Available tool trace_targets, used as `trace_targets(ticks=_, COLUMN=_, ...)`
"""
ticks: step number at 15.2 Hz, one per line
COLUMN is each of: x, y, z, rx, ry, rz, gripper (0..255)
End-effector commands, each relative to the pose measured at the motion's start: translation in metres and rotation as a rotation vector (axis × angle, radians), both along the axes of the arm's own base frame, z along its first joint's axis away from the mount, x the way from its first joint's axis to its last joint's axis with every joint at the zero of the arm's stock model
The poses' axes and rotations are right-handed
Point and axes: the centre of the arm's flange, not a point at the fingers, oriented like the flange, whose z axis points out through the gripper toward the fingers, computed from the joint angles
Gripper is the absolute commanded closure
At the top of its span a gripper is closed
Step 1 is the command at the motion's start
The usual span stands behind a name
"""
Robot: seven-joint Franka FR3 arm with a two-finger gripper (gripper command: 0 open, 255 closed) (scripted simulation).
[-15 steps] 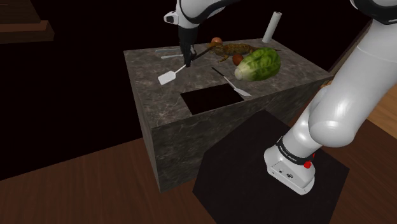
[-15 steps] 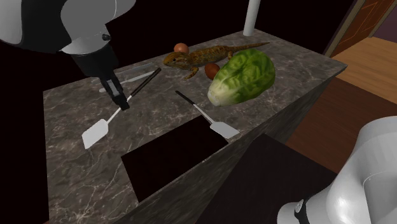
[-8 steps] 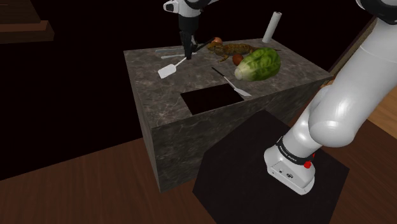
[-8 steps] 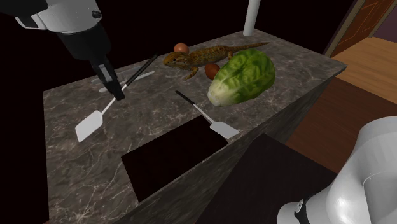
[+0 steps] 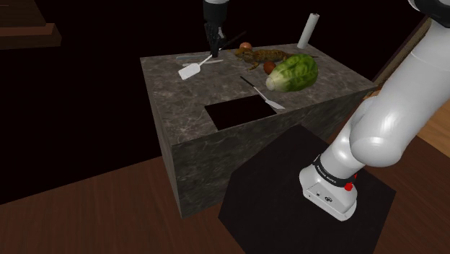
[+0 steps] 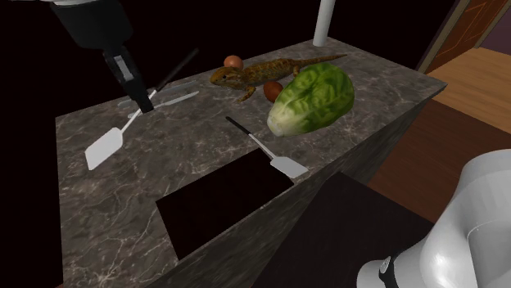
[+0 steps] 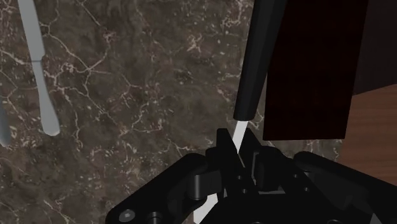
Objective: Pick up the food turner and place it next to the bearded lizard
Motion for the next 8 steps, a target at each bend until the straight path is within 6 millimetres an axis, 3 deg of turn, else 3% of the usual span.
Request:
trace_targets(ticks=1, x=0.001, y=-0.001, z=0.006, rx=0.000, ry=0.001, rz=0.000, gripper=255)
trace_targets(ticks=8, x=-0.051, y=-0.077, z=0.006, rx=0.000, ry=0.001, rz=0.000, gripper=255)
